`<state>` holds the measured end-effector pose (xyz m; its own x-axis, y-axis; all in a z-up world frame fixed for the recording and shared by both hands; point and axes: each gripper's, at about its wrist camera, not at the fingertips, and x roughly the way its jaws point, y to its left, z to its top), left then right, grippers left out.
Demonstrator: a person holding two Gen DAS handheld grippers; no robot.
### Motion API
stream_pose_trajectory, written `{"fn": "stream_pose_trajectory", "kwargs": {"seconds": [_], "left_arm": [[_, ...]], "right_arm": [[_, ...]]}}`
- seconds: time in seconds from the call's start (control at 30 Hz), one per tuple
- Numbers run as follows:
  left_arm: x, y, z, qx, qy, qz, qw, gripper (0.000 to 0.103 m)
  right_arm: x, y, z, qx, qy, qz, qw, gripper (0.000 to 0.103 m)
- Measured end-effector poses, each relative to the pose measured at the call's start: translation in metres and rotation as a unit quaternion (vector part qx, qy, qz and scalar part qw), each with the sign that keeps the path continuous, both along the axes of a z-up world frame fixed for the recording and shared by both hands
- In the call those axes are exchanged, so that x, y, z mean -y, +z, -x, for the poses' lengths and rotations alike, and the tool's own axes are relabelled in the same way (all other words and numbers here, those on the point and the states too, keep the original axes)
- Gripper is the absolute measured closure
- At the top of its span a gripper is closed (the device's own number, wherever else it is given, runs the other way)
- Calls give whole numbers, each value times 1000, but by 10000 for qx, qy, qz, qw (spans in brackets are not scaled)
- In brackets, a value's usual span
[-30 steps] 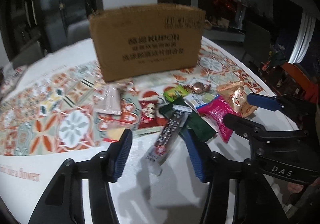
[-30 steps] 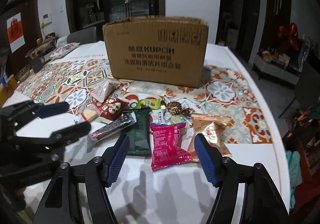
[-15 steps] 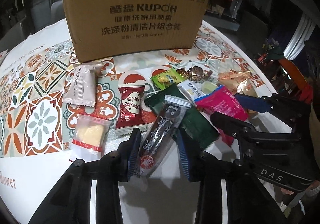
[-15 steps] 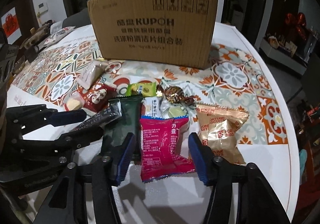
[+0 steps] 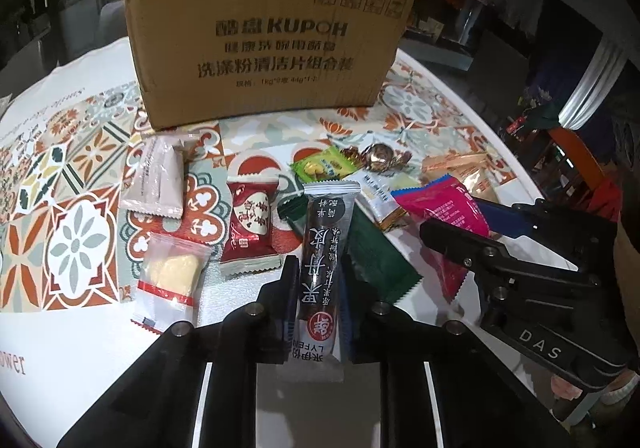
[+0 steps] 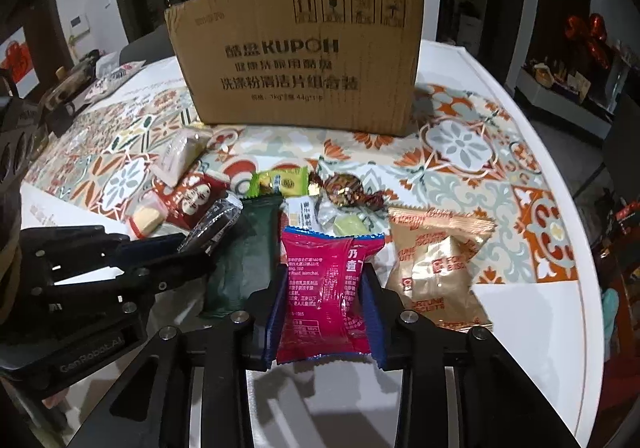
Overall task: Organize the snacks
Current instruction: 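Carry both snacks over the cardboard box and open both tools to drop them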
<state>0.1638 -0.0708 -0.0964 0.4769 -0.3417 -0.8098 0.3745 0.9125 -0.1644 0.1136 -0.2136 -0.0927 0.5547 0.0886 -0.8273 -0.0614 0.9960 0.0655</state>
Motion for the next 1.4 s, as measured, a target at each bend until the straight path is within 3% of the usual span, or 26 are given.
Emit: {"fn": "stream_pose_trajectory", "kwargs": {"seconds": [0.5, 1.0, 1.4], "left_arm": [[-20, 72, 14, 798, 161, 195, 9965, 84], [-31, 160, -35, 1620, 385, -24, 9860, 84], [-38, 185, -119, 1302, 488, 23, 9903, 84]], "right_arm": [[-10, 62, 6, 690, 69, -122, 9975, 68], [-9, 139, -55, 1385, 158, -186, 9901, 68], [0, 172, -135, 1304, 187, -176, 9911, 68]]}}
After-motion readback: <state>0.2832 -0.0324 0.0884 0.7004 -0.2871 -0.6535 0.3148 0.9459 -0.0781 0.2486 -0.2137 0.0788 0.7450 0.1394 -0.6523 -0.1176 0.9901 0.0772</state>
